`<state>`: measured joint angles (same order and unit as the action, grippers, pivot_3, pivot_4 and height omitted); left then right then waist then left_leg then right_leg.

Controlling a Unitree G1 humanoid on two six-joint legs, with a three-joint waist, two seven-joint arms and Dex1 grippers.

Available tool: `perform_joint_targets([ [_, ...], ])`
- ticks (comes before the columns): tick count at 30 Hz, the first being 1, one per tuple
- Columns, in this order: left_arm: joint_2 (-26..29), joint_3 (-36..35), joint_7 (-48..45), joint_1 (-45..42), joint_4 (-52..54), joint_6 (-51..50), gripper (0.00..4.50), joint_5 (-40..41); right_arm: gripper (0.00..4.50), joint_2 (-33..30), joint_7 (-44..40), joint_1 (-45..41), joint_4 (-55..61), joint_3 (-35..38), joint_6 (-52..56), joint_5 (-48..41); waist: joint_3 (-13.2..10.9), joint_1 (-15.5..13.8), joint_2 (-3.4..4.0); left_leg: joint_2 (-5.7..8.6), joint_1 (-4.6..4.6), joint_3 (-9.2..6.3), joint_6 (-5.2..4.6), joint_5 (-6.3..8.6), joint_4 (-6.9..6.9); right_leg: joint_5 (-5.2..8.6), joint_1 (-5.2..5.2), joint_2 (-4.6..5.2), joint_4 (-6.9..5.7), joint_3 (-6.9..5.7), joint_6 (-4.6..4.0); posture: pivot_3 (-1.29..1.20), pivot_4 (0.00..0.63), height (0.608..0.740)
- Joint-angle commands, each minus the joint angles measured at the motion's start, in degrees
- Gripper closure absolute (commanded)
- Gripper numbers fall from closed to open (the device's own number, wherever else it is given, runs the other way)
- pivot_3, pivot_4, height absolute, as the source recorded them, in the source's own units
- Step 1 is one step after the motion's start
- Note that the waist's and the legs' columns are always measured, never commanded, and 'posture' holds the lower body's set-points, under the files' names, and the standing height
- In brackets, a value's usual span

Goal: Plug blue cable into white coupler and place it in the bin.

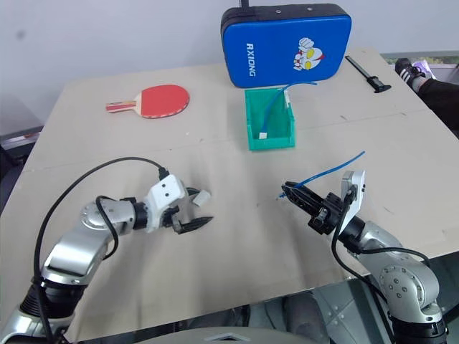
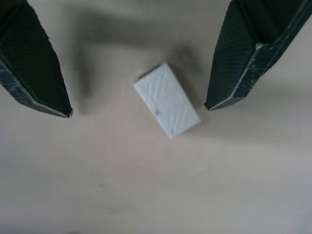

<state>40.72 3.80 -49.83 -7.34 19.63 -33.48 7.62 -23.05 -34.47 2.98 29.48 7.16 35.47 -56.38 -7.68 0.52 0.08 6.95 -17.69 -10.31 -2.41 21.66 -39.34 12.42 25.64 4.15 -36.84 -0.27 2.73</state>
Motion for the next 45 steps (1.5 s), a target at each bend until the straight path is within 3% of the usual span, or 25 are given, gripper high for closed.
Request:
perform_joint_targets([
  [1,-7.9,-1.7,15.9,2.7,8.4,-9.5,0.01,-4.9,4.5,-0.1,-0.6,-1.4,1.3,0.3,-1.0,-0.4,0.0,-0.3,0.1,0.0,0.01,0.0,0.0,0.0,0.03,-0.03,-0.01,0.0,0.02,0.04,0.01,0.0,0.15,0.74],
  [7,-13.0,0.4,24.0,4.7,9.7,-13.1,0.01,-7.8,4.5,-0.4,-1.1,-2.4,0.5,0.0,-0.5,-0.4,0.2,-1.4,-0.01,0.01,0.06,0.02,0.0,0.0,0.0,-0.1,-0.04,0.0,-0.02,0.04,0.0,0.0,0.15,0.74],
  [24,-9.4,6.9,20.3,-6.6,11.6,-33.7,0.01,-2.0,4.5,0.8,-0.3,-1.9,1.0,-0.4,-1.2,0.4,0.3,-1.7,0.05,0.02,0.08,0.03,0.0,0.0,-0.04,-0.28,-0.09,0.0,0.04,0.03,-0.05,0.0,0.15,0.74],
  [31,-5.6,13.9,17.0,-15.3,9.0,-41.2,0.01,0.6,4.5,2.0,0.0,-1.8,1.2,-0.9,-1.4,1.1,0.3,-1.7,0.05,0.02,0.08,0.02,0.01,0.0,-0.02,-0.28,-0.09,0.0,0.05,0.03,-0.04,0.0,0.15,0.74],
  [35,-6.0,15.8,17.8,-19.5,7.4,-51.1,1.31,2.5,4.5,2.8,0.5,-1.5,1.4,-1.0,-2.1,1.6,0.3,-1.9,0.03,0.04,0.05,0.02,0.01,0.0,-0.03,-0.28,-0.1,0.01,0.09,0.01,-0.04,0.0,0.15,0.74],
  [45,-7.7,19.2,18.0,-32.6,-6.4,-59.0,1.31,7.4,4.5,4.6,1.1,-0.6,1.6,-2.2,-3.5,2.9,0.7,-1.8,0.49,0.06,0.21,-0.01,0.01,0.0,-0.05,-0.28,-0.23,0.01,0.02,0.04,-0.04,0.0,0.15,0.74],
])
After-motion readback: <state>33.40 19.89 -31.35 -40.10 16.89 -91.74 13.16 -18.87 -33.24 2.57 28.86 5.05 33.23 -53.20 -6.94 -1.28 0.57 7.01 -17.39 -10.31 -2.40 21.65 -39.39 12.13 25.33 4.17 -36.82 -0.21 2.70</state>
